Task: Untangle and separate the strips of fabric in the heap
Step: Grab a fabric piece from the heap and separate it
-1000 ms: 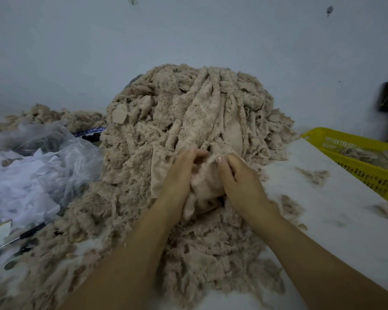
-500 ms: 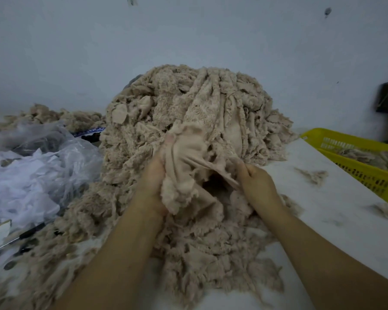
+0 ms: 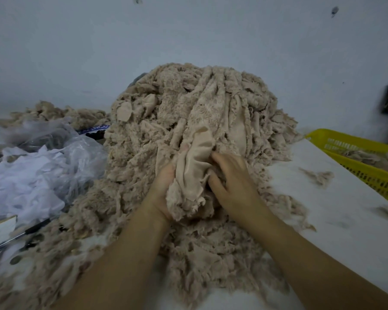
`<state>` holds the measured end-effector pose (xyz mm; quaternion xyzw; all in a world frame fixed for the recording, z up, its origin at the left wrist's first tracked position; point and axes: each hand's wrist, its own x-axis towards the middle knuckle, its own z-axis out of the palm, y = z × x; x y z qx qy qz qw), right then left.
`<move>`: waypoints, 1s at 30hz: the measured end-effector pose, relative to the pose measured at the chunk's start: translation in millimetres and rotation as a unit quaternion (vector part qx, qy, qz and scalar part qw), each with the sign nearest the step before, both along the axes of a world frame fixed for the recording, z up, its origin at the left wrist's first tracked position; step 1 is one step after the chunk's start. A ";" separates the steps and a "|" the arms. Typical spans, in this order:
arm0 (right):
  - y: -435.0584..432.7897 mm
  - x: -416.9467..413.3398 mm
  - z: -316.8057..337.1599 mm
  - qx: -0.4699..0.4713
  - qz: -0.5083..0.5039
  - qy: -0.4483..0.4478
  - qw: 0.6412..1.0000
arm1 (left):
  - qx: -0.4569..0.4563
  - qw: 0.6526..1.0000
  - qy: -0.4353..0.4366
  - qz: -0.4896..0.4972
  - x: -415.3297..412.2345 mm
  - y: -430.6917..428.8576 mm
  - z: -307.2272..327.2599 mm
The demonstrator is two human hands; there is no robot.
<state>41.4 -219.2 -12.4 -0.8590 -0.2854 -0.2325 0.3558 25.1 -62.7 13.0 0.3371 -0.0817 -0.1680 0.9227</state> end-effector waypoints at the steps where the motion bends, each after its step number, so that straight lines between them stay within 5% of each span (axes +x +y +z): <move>1: 0.2 0.9 -0.9 0.001 0.000 -0.002 1.000 | 0.019 1.000 -0.010 0.000 0.4 -1.1 -0.4; 4: -3.1 9.9 -6.9 0.005 -0.037 0.029 0.999 | 0.033 0.994 -0.094 0.054 -4.7 4.2 0.0; 8: -11.1 21.7 -17.0 0.010 -0.085 0.086 0.993 | 0.013 0.997 0.010 0.071 7.7 4.1 -12.2; 21: -24.3 31.7 -23.1 -0.119 -0.159 0.169 0.965 | 0.028 0.998 -0.034 0.048 12.9 1.4 -13.0; 25: -27.2 34.0 -22.2 -0.050 -0.173 0.182 0.967 | 0.025 0.994 -0.097 -0.042 -3.1 -8.2 2.0; 30: -36.4 41.7 -14.8 0.120 -0.196 0.254 0.940 | 0.042 0.994 -0.102 0.019 -3.2 -3.6 -5.9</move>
